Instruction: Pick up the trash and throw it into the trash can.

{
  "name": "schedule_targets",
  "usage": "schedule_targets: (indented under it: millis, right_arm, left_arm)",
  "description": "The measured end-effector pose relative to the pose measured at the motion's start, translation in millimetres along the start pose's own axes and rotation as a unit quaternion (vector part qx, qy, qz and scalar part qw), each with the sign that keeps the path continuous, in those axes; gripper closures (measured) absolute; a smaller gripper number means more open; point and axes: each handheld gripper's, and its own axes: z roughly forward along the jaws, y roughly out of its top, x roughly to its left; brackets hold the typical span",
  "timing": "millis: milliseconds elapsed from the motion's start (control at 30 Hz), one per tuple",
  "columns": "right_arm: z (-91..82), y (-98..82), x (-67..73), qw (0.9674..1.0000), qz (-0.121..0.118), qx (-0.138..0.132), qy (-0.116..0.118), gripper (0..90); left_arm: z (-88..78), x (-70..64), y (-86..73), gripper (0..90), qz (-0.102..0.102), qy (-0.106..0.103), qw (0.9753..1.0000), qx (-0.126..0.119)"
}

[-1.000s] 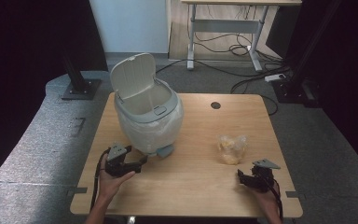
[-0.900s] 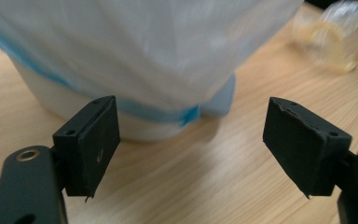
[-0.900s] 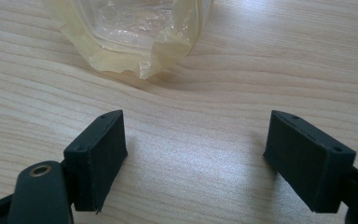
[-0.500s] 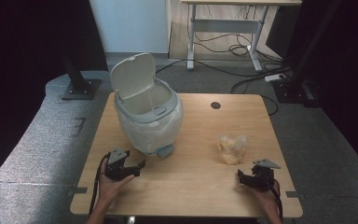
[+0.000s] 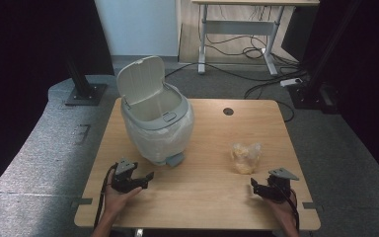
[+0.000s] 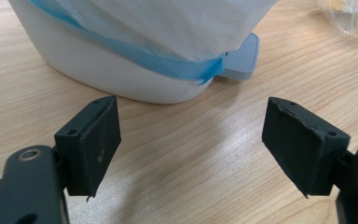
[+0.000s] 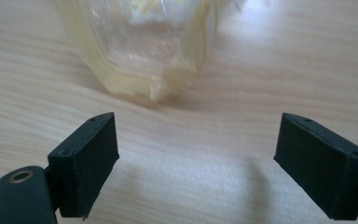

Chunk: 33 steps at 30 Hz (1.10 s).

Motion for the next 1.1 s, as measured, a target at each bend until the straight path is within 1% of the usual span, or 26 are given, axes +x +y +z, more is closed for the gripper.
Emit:
schedule_targets:
  millis: [133, 167, 300, 400, 500, 700, 767, 900, 967, 1100]
  right_arm:
    - [-2.7, 7.7, 4.5, 0.9999, 0.0, -0.013, 0.002, 10.0]
    - [-3.3, 12.7, 7.4, 0.9998, 0.0, -0.02, 0.004, 9.1]
    - [-3.2, 18.3, 9.7, 0.9997, 0.003, -0.024, 0.01, 7.9]
    - [-2.9, 25.1, 10.0, 0.9995, 0.0, -0.031, 0.005, 7.4]
    - [-0.1, 32.9, 8.0, 0.9993, 0.007, -0.038, -0.001, 8.3]
    - [14.2, 47.5, 4.1, 0.9992, 0.012, -0.037, -0.012, 16.0]
    - [19.4, 50.9, 3.0, 0.9992, 0.011, -0.033, -0.021, 17.8]
    - [27.3, 57.7, 1.9, 0.9992, 0.012, -0.031, -0.023, 21.3]
    - [30.9, 60.9, 1.9, 0.999, 0.013, -0.034, -0.027, 25.0]
    - [40.6, 65.3, -0.8, 0.999, 0.019, -0.024, -0.032, 29.1]
  left_arm:
    - [0.3, -0.4, 0.1, 19.3, -0.001, -0.002, 1.0, 0.002]
    - [0.3, -0.4, 0.0, 19.3, -0.001, -0.002, 1.0, 0.002]
    - [-0.5, 0.9, 0.2, 19.4, -0.005, -0.002, 1.0, 0.001]
    - [-0.5, 1.7, 0.2, 19.6, -0.006, -0.002, 1.0, 0.001]
    - [-0.4, 1.5, -0.2, 19.6, -0.004, -0.002, 1.0, 0.004]
    - [-0.1, 2.1, -1.0, 19.6, -0.004, 0.0, 1.0, 0.006]
    - [0.2, 2.3, -1.1, 19.6, -0.004, -0.001, 1.0, 0.006]
    - [0.9, 1.8, -1.3, 19.7, -0.001, -0.003, 0.9999, 0.01]
    - [1.1, 1.8, -1.3, 19.7, -0.001, -0.004, 0.9999, 0.01]
    - [0.9, 2.7, -1.5, 19.7, -0.004, -0.004, 0.9999, 0.01]
